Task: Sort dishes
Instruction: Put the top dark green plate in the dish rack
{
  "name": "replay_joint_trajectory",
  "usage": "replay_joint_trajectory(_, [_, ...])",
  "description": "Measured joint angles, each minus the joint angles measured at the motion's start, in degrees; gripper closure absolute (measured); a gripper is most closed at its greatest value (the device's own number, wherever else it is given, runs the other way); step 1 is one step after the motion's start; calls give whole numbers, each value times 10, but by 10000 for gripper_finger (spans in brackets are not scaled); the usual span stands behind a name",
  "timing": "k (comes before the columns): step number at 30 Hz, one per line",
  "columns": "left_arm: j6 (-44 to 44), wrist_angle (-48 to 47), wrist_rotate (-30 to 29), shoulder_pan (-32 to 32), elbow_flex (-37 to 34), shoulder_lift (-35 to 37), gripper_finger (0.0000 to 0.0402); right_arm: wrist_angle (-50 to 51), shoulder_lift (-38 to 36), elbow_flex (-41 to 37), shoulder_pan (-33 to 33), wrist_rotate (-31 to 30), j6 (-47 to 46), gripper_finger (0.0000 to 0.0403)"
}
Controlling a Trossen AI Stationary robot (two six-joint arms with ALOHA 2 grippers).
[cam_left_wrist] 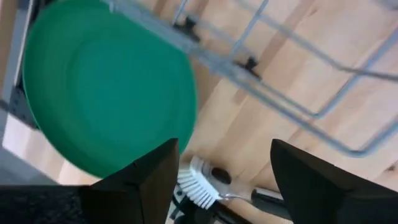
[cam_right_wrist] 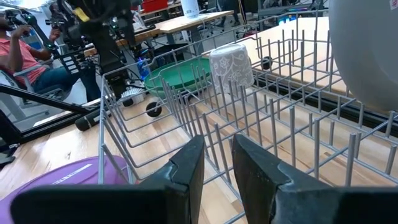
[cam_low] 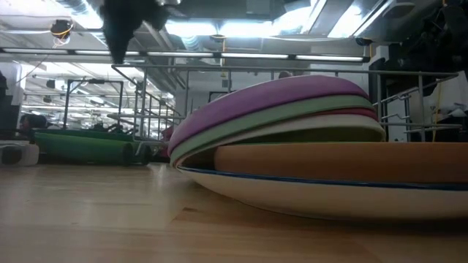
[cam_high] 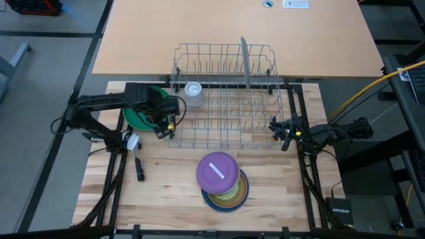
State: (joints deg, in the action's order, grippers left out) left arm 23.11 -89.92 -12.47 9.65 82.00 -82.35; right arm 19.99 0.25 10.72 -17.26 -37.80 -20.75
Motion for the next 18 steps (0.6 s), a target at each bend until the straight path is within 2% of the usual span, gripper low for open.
replay_joint_trajectory(10, [53, 10, -4, 22, -145, 100, 203, 0, 0, 0, 0, 0, 0, 315])
replay_joint_trajectory(18, [41, 109, -4, 21, -247, 108, 203, 0, 0, 0, 0, 0, 0, 315])
